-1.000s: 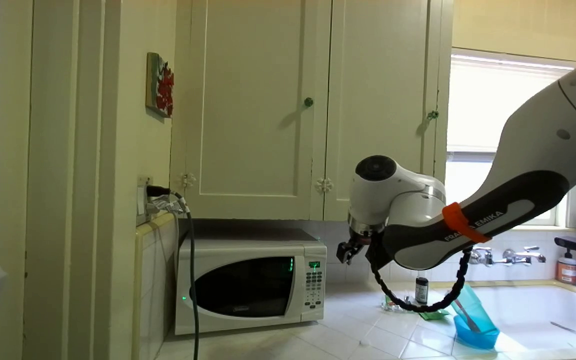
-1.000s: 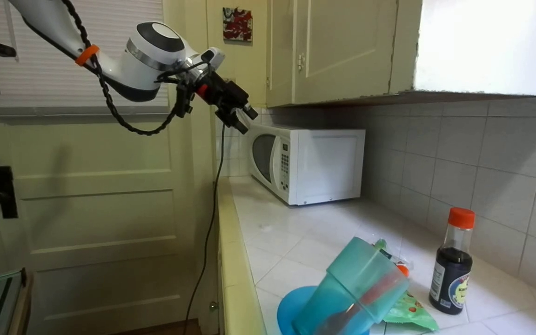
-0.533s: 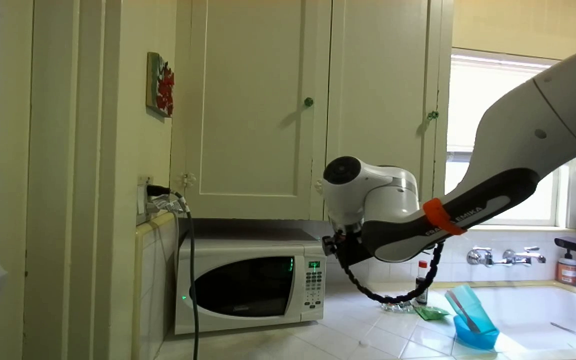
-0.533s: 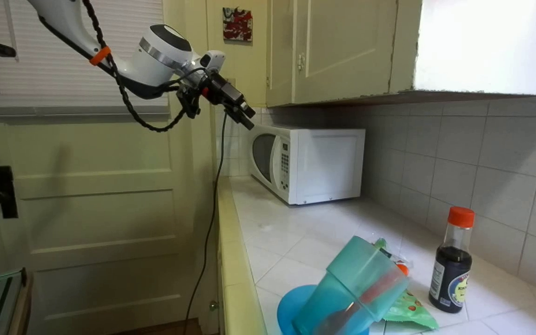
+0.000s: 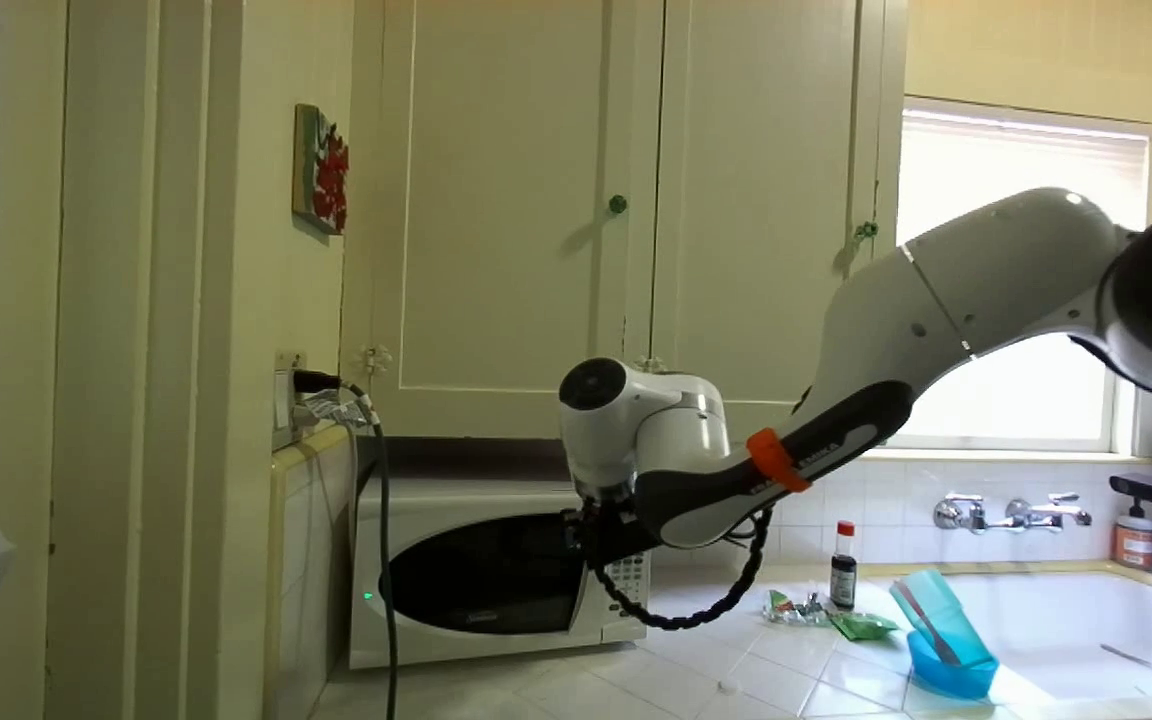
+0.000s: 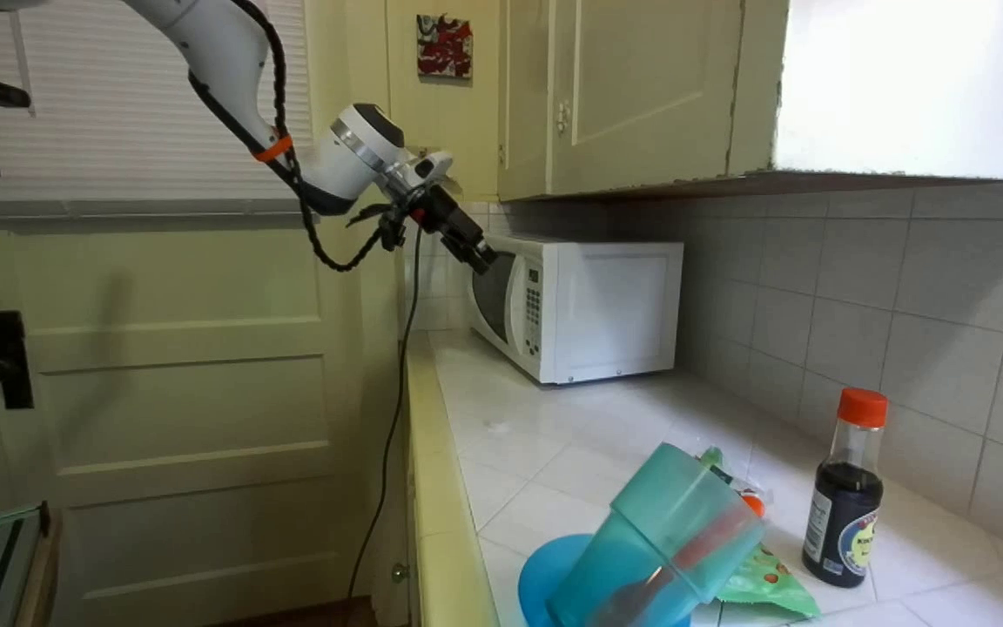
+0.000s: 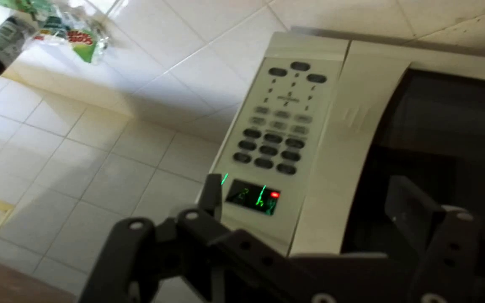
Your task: Open the microwave
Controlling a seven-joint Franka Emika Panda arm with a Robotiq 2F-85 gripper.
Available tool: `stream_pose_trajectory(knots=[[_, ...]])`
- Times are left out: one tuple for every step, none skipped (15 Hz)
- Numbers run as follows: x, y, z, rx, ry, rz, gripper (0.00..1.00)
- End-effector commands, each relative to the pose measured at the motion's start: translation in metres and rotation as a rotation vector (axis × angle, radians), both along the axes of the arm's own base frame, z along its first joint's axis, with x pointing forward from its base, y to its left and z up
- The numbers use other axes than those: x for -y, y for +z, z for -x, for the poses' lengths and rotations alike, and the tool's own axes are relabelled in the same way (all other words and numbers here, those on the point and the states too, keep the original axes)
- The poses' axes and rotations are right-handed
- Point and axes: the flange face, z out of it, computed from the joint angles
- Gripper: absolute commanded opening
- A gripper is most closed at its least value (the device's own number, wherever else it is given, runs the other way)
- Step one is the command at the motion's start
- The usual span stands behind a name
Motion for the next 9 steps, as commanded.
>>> stream_pose_trajectory(knots=[[-0.025, -0.044, -0.051, -0.067, 0.024, -0.022, 1.00], [-0.032, -0.047, -0.059, -0.078, 0.024, -0.009, 1.00], [-0.038, -0.050, -0.066, -0.084, 0.013, 0.009, 1.00], [-0.044, -0.052, -0.073, -0.086, 0.004, 0.019, 1.00], [-0.049, -0.054, -0.078, -0.088, -0.011, 0.032, 1.00], [-0.053, -0.054, -0.083, -0.092, -0.027, 0.041, 1.00], [-0.057, -0.052, -0.083, -0.105, -0.058, 0.056, 1.00], [-0.061, -0.052, -0.083, -0.117, -0.078, 0.066, 1.00], [-0.067, -0.052, -0.081, -0.134, -0.097, 0.078, 1.00]])
